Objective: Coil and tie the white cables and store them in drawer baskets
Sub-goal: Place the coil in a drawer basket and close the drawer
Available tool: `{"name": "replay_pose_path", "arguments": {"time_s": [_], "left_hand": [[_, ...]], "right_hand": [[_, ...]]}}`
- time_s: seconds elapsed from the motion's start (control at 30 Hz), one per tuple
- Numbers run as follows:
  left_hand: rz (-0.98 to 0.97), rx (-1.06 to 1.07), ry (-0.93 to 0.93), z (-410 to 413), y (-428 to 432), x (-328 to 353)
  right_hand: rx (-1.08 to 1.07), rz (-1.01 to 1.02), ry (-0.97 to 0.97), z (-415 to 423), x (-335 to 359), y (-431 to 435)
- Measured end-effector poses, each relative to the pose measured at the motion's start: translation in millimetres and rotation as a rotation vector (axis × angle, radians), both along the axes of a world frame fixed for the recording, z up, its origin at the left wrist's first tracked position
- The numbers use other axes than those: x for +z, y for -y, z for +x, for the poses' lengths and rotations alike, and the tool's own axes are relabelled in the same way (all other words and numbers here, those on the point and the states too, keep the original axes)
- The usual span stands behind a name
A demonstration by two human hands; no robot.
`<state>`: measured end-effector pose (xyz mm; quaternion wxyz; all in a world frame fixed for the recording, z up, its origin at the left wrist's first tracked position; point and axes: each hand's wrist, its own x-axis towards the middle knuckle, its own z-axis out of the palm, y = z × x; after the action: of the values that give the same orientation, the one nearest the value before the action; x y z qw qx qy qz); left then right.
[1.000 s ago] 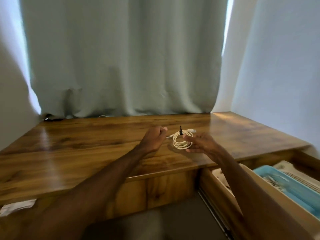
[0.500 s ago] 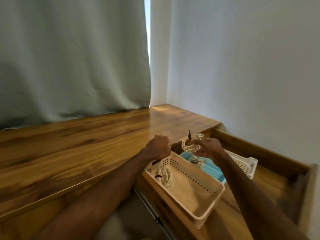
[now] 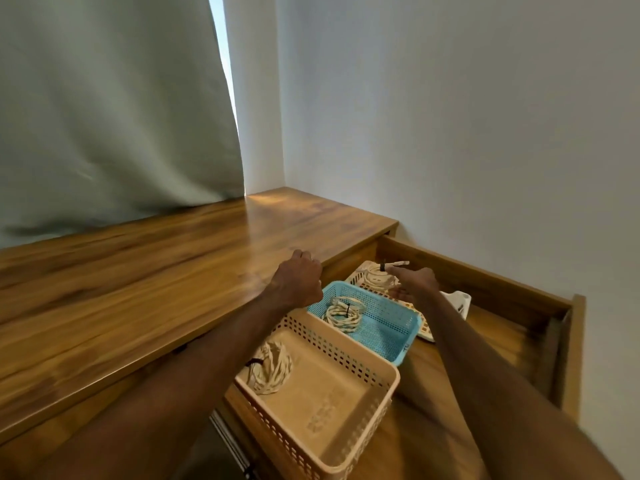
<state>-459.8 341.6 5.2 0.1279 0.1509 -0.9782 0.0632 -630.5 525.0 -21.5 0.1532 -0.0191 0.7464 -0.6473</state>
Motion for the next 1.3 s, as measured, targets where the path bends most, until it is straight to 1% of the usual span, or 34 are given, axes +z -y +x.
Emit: {"name": "replay_pose_path", "arguments": {"time_s": [0.13,0.23,0.33,0.4,0.57,0.67,0.77,0.83,0.9,0.97,1.07,1.17,1.23,1.3], "left_hand": [[-0.075,-0.021,0.006,-2.6,4.4,-6.1],[-0.086,-0.036,-0.007,-2.8,7.5,-8.5],[-0.055,-0.059,-0.037,-1.1,13.1,-6.3],[-0.034,-0.062,-0.052,0.9,14.8,-5.0],[0.010,-0.047,-0.041,7.8,7.2,-2.5],[0.086,-0.029,-0.017,16.9,-0.1,0.2],[0.132,-0.028,0.047,31.8,-14.9,6.7],[0.171,-0.044,0.023,49.1,-31.9,12.8],[0.210,-0.105,-0.066,74.6,-53.1,15.5],[0.249,-0.214,-0.188,108.7,-80.0,15.6],[0.401,-0.345,-0.257,167.2,-132.8,12.8],[0.582,-0.475,-0.188,222.8,-190.1,4.8],[0.607,-0.568,-0.079,251.9,-228.0,-4.0],[0.579,-0.662,0.010,271.3,-261.3,-18.2]], "right_hand": [[-0.021,0.124,-0.001,-14.0,-17.3,19.0],[0.003,0.252,0.015,-24.7,-36.0,27.3],[-0.013,0.238,0.049,-29.7,-39.7,28.2],[-0.023,0.264,0.031,-29.4,-37.5,25.1],[-0.041,0.377,-0.095,1.6,-25.8,8.4],[-0.079,0.404,-0.205,26.3,-17.8,0.0],[-0.093,0.388,-0.327,54.6,0.1,-8.7],[-0.033,0.335,-0.390,78.1,17.4,-19.4],[0.087,0.256,-0.429,108.9,36.4,-36.0],[0.204,0.181,-0.459,145.1,55.8,-55.7],[0.276,0.114,-0.478,201.6,75.0,-89.7],[0.213,0.053,-0.488,259.1,74.1,-129.4],[0.106,0.066,-0.533,294.6,61.1,-156.3],[-0.091,0.149,-0.571,322.3,40.7,-179.5]]}}
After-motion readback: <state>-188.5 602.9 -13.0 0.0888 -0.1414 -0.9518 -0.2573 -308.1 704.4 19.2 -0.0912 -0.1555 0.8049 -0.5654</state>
